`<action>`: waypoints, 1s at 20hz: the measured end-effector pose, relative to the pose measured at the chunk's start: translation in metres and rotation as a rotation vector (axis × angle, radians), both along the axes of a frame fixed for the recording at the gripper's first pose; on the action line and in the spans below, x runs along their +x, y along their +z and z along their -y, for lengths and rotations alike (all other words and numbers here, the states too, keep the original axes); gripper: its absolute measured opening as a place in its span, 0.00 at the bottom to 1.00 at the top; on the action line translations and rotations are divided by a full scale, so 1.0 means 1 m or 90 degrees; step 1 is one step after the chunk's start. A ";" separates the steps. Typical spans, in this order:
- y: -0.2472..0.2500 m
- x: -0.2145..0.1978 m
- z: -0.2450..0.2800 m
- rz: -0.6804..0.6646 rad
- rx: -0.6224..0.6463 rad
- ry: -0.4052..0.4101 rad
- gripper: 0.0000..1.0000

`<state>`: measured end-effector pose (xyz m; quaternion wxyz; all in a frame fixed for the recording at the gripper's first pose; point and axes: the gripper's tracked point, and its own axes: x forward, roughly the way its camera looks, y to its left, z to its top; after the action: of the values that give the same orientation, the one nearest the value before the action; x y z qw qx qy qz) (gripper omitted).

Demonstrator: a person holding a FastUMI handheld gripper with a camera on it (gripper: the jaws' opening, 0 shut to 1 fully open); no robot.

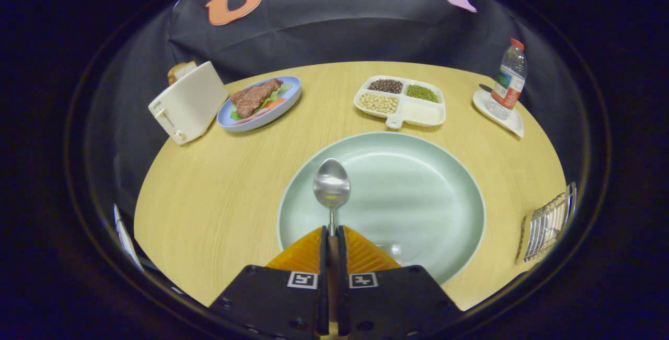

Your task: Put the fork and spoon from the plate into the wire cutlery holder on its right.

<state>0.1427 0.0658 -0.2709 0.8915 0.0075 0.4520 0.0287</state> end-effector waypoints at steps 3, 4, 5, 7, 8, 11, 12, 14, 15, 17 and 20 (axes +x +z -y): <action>0.003 -0.004 0.005 -0.001 -0.010 -0.009 0.01; 0.006 -0.006 0.007 0.003 -0.008 -0.013 0.01; 0.010 -0.008 0.008 0.008 -0.007 -0.015 0.01; 0.021 -0.013 0.014 0.018 -0.009 -0.018 0.01; 0.028 -0.017 0.016 0.025 -0.008 -0.020 0.01; 0.048 -0.027 0.028 0.045 -0.007 -0.030 0.01; 0.054 -0.032 0.032 0.051 -0.003 -0.034 0.01; 0.064 -0.040 0.041 0.059 0.004 -0.042 0.01; 0.068 -0.044 0.046 0.063 0.006 -0.045 0.01; 0.078 -0.051 0.057 0.074 0.005 -0.051 0.01; 0.092 -0.064 0.076 0.090 0.007 -0.064 0.01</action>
<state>0.0791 -0.0100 -0.1793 0.9214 0.0334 0.3870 -0.0134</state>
